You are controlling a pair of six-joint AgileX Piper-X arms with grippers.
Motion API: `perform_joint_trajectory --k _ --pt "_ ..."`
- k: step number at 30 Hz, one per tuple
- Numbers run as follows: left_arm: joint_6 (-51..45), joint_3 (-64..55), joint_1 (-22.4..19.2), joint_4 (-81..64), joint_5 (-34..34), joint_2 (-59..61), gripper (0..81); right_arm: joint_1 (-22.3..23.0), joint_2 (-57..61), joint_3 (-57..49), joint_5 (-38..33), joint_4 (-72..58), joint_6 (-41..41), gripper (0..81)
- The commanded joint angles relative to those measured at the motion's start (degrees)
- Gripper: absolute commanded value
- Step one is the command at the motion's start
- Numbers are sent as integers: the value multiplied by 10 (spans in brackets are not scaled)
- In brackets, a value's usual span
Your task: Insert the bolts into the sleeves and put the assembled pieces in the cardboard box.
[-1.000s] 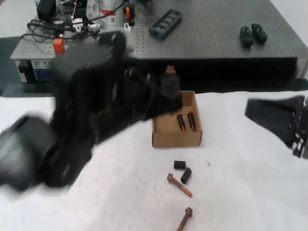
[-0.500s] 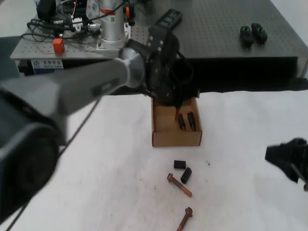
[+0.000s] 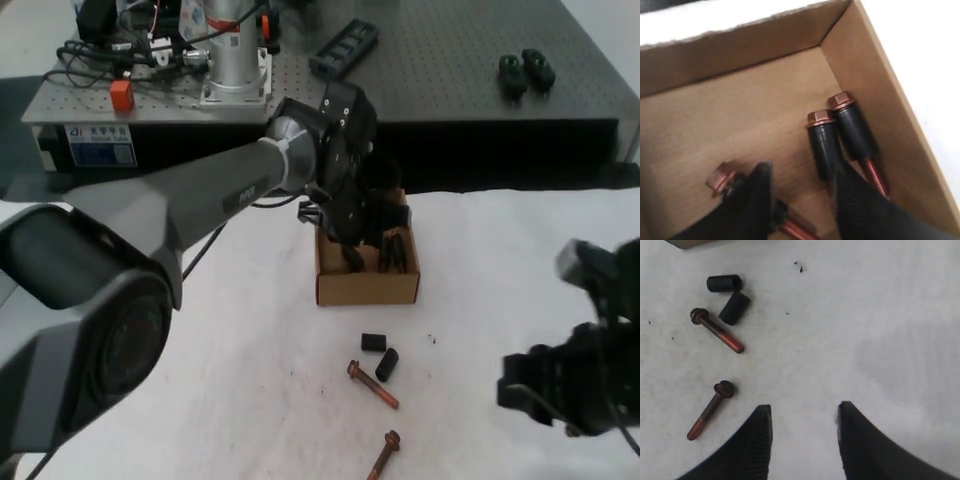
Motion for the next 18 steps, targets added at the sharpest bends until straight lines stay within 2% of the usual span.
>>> perform_joint_trajectory --k 1,5,7,12,18 --pt "16 -10 2 20 -28 -43 294 15 26 -28 3 -14 -12 318" --pt "59 -8 6 94 -152 -109 294 48 103 -103 4 -20 -59 318" --pt "60 -2 10 122 -174 -133 282 62 146 -157 4 -3 -117 318" --pt "46 128 18 101 -174 -228 187 90 279 -314 25 105 -236 318" --pt "22 368 18 14 -174 -383 186 122 431 -474 75 223 -352 318"
